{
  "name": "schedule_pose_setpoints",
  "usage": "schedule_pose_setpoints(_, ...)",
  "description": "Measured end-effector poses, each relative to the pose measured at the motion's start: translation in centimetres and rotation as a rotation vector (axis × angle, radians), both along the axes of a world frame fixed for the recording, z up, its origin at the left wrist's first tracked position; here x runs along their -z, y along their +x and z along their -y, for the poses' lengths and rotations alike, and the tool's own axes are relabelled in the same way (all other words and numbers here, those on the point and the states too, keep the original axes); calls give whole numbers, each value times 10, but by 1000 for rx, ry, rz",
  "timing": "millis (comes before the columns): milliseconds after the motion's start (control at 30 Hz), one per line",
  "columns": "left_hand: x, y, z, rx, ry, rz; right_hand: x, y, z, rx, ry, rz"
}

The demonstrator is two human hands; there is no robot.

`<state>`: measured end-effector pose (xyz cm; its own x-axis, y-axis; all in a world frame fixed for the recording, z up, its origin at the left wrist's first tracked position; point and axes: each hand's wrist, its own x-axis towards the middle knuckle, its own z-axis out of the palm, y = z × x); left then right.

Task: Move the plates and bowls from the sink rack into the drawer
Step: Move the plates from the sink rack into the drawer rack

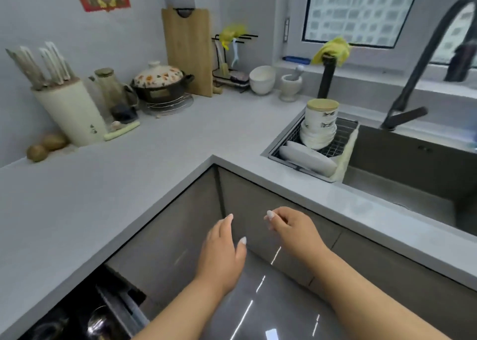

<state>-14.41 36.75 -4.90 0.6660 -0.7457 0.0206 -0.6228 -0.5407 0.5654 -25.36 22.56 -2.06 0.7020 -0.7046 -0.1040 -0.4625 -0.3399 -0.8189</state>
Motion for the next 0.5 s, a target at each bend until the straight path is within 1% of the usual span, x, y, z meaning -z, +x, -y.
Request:
schedule_pose_setpoints(233,-2,-1,59,171,51,-4,2,-22,59,165,59,47)
schedule_pose_setpoints(400,5,15,102,220,40,-41,-2,-20,94,218,49,25)
schedule_pose_setpoints(500,7,31,138,246,20,-58,-10,-11,125,297,71,71)
